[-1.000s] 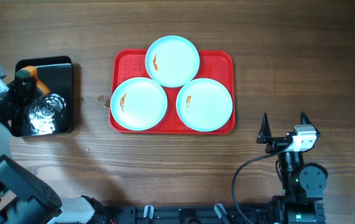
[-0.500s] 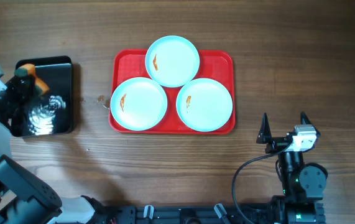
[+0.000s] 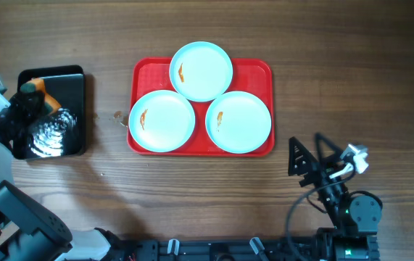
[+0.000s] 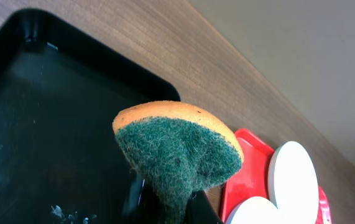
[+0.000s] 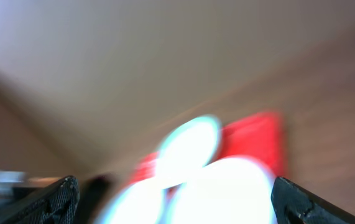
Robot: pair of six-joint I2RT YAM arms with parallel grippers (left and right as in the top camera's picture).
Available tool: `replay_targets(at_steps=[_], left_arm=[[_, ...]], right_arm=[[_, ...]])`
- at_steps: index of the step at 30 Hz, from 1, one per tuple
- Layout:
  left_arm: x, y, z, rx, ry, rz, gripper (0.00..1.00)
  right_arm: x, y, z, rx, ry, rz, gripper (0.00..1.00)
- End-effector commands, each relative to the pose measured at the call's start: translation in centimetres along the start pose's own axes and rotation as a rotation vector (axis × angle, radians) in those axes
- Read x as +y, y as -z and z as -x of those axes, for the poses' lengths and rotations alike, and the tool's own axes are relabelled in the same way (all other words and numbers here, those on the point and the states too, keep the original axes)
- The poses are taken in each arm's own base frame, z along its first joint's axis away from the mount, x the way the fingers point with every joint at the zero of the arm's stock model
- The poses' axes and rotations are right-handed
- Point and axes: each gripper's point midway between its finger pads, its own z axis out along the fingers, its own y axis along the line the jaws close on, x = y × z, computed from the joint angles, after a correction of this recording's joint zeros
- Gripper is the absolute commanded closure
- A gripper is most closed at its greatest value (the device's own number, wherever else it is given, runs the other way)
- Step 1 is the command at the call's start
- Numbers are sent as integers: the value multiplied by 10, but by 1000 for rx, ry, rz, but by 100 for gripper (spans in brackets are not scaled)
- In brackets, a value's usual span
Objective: Clean dirty plates on tray and stack at the side
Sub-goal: 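Move the right gripper over the right white plate on the red tray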
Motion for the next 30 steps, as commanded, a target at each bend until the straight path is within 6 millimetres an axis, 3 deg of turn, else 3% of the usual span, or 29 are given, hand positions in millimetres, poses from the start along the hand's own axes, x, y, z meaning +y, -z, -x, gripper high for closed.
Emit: replay_targets(at_steps=[1, 2, 4, 10, 16, 19, 22, 27, 30], left_arm=[[-11, 4, -2, 8, 5, -28, 96], [-10, 4, -3, 8, 5, -28, 96], [-10, 4, -2, 7, 5, -28, 96], [-12, 2, -4, 15, 2, -29, 96], [-14, -4, -7, 25, -14, -7, 96], [-13, -7, -8, 28, -21, 19, 96], [-15, -8, -9, 33, -26, 14, 96], [-15, -13, -8, 27, -50, 47, 96], [-50, -8, 17, -51, -33, -151, 96]], right_arm=[[28, 5, -29, 211, -569, 113, 0], [32, 5, -28, 221, -611, 128, 0], [59, 10, -16, 220, -547, 255, 0], [133, 35, 41, 84, -337, 475, 1], [162, 34, 82, 67, -34, 281, 0], [164, 18, 95, 181, 102, 150, 1], [152, -4, 98, 333, 164, 42, 1], [127, -38, 80, 684, 173, -76, 0], [117, -55, 65, 810, 151, -162, 0]])
